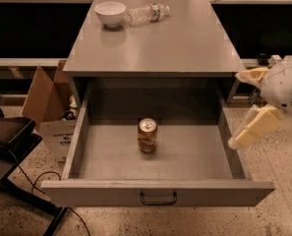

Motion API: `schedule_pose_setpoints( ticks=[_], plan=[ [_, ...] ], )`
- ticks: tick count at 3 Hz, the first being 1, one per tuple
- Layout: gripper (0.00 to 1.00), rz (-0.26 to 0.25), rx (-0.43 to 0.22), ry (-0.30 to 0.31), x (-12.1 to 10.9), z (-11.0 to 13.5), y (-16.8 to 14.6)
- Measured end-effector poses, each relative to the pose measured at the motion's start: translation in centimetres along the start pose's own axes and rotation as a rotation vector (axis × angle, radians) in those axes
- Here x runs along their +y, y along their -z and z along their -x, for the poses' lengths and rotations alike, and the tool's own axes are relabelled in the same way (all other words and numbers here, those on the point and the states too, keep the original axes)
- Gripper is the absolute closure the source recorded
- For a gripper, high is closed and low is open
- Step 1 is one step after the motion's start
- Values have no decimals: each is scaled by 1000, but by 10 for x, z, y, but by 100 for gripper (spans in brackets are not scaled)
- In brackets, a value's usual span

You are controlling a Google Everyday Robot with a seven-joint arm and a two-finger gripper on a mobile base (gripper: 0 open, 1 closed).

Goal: Pick orange can from top drawer and place on counter

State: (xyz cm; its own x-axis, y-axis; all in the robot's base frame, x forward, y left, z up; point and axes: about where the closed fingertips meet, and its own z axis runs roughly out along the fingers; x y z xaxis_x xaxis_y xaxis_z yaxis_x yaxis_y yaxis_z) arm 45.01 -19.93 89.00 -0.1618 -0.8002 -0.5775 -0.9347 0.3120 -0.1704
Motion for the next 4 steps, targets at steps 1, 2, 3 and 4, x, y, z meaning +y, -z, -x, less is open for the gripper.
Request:
schedule_pose_setpoints(
  ticks=[1, 2, 3, 4],
  plan=[
    [0, 62, -295, 27, -8, 20, -65],
    [0, 103, -427, 33, -14, 29, -99],
    [0, 117, -420, 51, -15, 37, -123],
    [0, 133, -448, 27, -22, 36, -177]
  ],
)
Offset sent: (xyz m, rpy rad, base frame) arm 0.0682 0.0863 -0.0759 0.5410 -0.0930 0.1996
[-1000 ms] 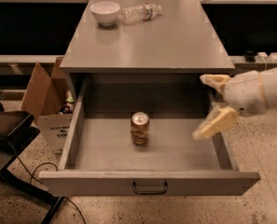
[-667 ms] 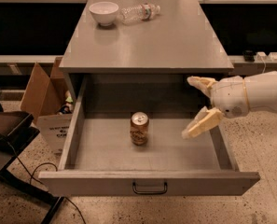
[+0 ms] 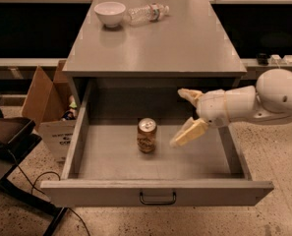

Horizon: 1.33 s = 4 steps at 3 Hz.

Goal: Pick orange can from top drawer and place on counter

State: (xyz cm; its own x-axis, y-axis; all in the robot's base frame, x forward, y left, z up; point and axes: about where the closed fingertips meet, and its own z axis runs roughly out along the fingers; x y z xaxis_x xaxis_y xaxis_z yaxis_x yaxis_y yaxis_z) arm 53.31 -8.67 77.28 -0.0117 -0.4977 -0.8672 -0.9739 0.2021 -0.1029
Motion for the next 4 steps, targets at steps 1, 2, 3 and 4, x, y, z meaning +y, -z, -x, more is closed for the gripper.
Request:
schedule_pose_setpoints(
  ticks=[1, 2, 3, 4],
  plan=[
    [0, 15, -59, -27, -18, -31, -68],
    [0, 23, -90, -33, -23, -43, -97],
    [17, 38, -115, -20, -12, -42, -119],
    [40, 45, -144, -25, -4, -43, -130]
  ],
)
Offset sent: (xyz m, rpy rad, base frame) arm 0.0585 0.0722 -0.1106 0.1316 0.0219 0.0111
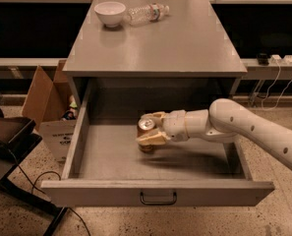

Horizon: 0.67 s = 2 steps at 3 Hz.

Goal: Pick orange can from top drawer and place on counter

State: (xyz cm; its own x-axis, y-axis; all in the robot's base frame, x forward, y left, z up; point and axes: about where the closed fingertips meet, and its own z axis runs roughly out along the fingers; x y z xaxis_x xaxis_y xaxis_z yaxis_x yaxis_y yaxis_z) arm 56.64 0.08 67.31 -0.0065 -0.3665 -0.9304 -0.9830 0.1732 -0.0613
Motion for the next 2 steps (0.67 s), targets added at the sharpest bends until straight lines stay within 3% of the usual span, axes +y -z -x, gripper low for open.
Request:
schedule_pose_setpoints(
  ticks=[1, 2],
  plan=[
    [64, 1, -38, -12, 3, 9, -1],
    [94, -2, -53, -6, -4, 47, 23]
  ],
)
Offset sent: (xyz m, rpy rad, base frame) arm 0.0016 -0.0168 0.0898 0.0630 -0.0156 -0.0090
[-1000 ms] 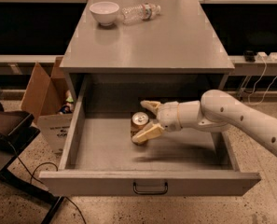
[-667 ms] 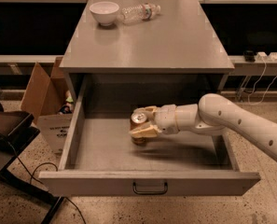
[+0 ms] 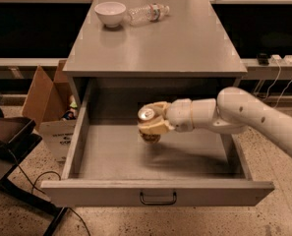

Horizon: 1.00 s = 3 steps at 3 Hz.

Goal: Pick orange can from top drawer and place on counter

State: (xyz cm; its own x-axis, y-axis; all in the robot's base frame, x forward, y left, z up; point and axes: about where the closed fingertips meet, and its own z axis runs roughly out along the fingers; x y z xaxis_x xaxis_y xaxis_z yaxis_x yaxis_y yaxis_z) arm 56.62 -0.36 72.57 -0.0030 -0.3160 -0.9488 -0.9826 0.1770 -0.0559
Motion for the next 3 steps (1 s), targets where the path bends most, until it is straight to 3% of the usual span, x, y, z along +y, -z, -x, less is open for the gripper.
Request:
schedule_pose_setpoints(
  ticks=[1, 2, 3],
  plan=[
    [100, -14, 5, 31, -17, 65, 37],
    [100, -67, -18, 57, -53, 150, 66],
    [100, -181, -107, 50, -124, 230, 82]
  ],
)
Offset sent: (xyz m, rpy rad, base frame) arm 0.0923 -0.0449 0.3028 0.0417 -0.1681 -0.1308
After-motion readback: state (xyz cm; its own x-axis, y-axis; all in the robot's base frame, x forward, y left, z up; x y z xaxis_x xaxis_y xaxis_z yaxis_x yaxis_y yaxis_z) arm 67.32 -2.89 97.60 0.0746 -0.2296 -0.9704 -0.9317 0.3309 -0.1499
